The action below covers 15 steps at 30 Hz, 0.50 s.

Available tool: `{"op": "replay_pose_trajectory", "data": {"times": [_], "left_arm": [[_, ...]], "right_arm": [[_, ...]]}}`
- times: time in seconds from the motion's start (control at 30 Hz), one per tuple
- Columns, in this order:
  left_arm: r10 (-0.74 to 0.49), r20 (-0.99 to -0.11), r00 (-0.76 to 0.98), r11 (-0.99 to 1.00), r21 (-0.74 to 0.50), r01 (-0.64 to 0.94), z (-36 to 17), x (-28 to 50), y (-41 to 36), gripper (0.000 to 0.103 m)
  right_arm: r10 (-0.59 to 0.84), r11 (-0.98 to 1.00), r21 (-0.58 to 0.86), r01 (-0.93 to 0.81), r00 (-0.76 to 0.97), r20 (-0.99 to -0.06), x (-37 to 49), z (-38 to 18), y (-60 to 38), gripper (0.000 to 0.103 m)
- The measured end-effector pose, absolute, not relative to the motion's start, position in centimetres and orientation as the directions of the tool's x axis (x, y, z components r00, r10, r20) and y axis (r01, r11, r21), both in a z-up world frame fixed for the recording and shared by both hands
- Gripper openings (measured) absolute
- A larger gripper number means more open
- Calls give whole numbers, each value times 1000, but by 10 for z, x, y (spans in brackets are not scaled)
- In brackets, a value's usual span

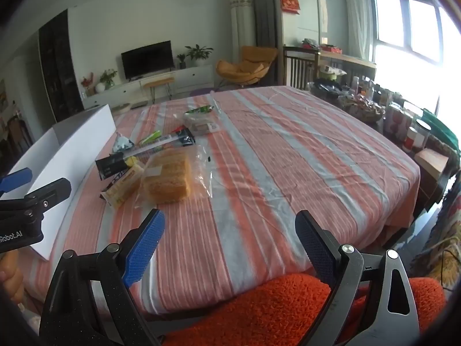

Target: Organize snacks

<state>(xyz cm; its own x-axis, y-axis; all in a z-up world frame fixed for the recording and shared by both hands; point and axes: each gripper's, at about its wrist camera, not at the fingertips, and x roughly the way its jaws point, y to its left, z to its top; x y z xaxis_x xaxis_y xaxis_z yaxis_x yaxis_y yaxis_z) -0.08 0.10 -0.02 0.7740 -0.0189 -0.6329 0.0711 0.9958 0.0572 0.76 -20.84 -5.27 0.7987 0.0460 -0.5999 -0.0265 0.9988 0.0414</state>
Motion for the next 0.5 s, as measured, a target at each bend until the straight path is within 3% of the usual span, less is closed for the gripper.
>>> {"op": "replay_pose_trajectory", "data": {"times": [0.5], "left_arm": [[-2,-637,771,995,76,66,-5,-2,-3,103]], "right_arm": [[44,999,34,-30,798,-600,9,-56,-207,94]]}}
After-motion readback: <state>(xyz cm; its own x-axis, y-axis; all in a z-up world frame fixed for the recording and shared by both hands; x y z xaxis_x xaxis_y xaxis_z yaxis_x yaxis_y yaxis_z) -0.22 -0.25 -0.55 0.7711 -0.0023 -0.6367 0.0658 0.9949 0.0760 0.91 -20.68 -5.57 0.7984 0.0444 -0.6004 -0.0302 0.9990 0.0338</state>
